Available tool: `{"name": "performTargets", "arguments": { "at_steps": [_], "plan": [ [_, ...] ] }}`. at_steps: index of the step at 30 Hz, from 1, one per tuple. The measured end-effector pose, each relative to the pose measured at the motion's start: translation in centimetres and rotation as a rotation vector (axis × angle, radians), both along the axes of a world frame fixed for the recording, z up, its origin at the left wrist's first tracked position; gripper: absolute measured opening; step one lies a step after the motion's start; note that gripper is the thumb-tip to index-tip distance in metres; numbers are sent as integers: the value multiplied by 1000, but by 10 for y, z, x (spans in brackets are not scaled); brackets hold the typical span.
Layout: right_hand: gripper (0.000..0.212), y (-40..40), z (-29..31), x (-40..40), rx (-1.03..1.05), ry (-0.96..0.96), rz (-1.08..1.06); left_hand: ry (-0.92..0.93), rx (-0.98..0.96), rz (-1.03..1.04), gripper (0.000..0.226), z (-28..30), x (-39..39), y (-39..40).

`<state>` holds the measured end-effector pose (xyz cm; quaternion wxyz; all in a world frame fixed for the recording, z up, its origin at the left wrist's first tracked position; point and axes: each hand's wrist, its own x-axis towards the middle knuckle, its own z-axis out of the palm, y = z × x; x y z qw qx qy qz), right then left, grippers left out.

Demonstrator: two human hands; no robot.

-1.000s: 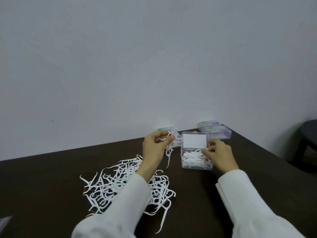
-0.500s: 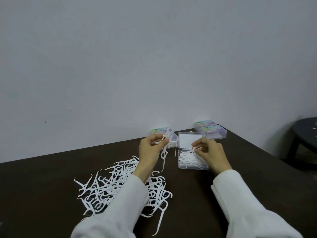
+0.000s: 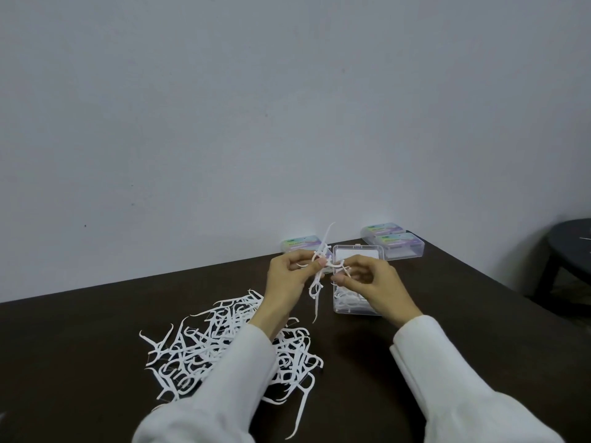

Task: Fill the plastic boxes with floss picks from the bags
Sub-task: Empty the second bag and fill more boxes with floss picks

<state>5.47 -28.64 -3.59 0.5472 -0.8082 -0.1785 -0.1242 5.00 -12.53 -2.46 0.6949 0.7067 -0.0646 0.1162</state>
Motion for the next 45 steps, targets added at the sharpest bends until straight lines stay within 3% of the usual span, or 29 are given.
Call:
{"name": "performTargets", "arguments": {
  "at_steps": [5, 9, 13, 18, 24, 30, 38, 45],
  "plan": [
    [7, -9, 2, 1, 118, -19, -93, 19, 82, 68, 7, -4, 5, 5],
    [8, -17, 0, 4, -187, -81, -298, 21, 207, 157, 10, -7, 8, 14],
    [26, -16, -5, 6, -426, -62, -235, -2, 414, 231, 10, -11, 11, 27],
    [35, -17, -6, 6, -590, -41, -255, 81, 574, 267, 17, -21, 18, 39],
    [26, -23, -2, 2, -568, -31, -331, 224, 648, 443, 9, -18, 14, 43],
    [21, -28, -5, 6, -331, 45, -395, 275, 448, 385, 13, -10, 14, 42],
    [19, -31, -8, 8, -313, 88, -401, 154, 162, 236, 9, 5, 12, 36],
    [15, -30, -10, 11, -245, 85, -467, 91, 68, 111, 14, 16, 6, 25]
  ]
}}
